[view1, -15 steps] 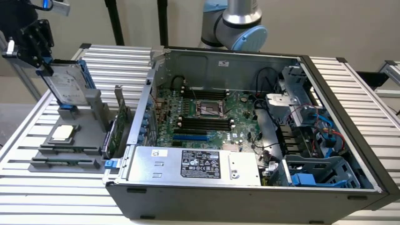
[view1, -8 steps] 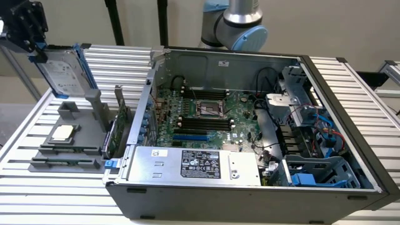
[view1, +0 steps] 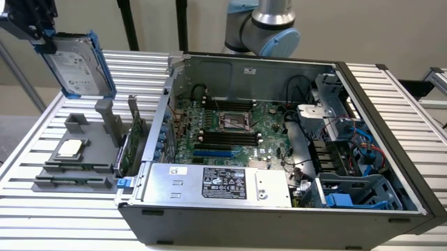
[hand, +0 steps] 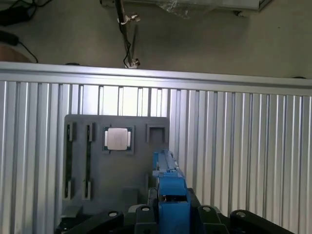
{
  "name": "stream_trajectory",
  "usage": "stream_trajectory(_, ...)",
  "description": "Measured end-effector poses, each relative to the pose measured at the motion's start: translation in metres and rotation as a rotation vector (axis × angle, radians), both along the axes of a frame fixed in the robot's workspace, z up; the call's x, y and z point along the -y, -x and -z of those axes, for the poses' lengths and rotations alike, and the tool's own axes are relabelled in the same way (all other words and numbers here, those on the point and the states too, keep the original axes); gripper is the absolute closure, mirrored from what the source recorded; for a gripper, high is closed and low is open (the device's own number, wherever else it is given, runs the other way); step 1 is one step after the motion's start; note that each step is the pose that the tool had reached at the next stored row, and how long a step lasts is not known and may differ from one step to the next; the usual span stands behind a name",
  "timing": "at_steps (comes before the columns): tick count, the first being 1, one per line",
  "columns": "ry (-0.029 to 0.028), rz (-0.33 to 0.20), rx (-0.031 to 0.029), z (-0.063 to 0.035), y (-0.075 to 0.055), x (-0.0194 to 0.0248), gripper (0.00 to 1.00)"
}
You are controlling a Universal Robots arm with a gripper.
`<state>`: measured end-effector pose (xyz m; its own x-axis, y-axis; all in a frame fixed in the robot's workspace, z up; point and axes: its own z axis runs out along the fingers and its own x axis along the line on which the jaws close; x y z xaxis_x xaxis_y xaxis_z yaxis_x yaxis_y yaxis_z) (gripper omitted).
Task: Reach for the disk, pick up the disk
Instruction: 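Pick up the disk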
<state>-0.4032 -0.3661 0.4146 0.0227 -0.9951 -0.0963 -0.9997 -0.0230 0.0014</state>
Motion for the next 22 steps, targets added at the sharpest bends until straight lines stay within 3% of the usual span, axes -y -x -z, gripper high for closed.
stream_trajectory(18,-0.0056,0.0,-0.0051,-0.0816,-0.081,0.0,0.67)
stream_trajectory(22,-0.0063,0.0,-0.007,-0.0946,-0.099,0.0002,0.67)
